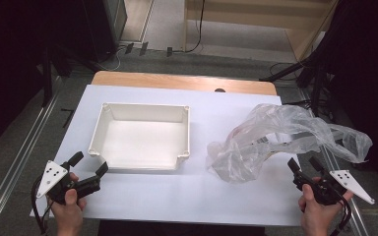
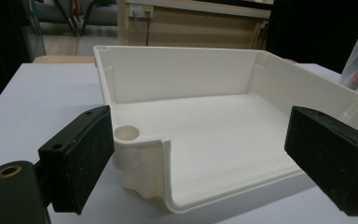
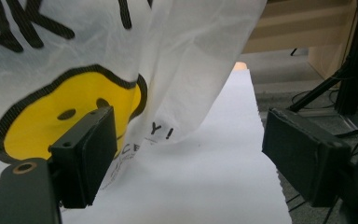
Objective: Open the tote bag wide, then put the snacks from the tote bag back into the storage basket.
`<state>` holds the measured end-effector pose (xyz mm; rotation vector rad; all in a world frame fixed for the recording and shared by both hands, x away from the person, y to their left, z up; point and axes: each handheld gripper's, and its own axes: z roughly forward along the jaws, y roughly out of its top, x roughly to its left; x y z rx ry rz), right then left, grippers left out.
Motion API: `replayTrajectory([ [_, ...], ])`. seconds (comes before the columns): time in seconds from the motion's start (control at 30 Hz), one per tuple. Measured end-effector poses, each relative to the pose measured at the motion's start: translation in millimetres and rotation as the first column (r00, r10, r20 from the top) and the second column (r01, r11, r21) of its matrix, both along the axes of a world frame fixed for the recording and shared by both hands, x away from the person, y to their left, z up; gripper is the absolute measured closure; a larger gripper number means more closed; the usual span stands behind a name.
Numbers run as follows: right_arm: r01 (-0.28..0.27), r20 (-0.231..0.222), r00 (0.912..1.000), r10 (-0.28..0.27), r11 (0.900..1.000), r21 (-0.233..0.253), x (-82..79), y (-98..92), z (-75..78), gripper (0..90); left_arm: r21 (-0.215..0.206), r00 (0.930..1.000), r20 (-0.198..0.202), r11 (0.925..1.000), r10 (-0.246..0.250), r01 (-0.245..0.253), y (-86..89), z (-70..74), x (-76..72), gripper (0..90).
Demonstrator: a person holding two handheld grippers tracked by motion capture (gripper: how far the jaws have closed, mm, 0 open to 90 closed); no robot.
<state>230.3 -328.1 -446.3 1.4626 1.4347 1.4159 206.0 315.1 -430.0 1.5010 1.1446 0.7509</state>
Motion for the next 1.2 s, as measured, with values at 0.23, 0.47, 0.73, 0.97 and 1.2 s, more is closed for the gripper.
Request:
replayTrajectory([
  [0.23,-0.01,0.027,0.9996,0.009,1.0,0.027,0.1,-3.2,16.6,17.5,-0.014,0.9994,-0.013,0.9994,-0.031,0.031,-16.1,4.4,1.7,8.2],
  [0.47,-0.044,0.058,0.9974,0.043,0.999,0.023,1.1,-11.0,38.5,14.6,-0.009,0.9955,-0.021,0.9957,-0.092,0.092,-38.4,15.0,6.0,8.2],
  [0.73,-0.057,0.033,0.9979,0.056,0.998,0.036,20.6,-18.5,57.9,14.5,-0.014,0.9879,-0.037,0.9885,-0.151,0.15,-62.8,24.1,13.9,8.3],
  [0.97,-0.125,0.07,0.9901,0.121,0.991,0.045,43.9,-4.6,70.8,14.5,-0.001,0.9748,-0.045,0.9758,-0.219,0.219,-91.4,36.3,21.0,8.6],
  [1.2,-0.147,0.086,0.9861,0.142,0.988,0.05,56.8,18.5,79.4,15.0,0.0,0.9527,-0.028,0.9531,-0.303,0.303,-125.1,45.9,24.0,8.6],
])
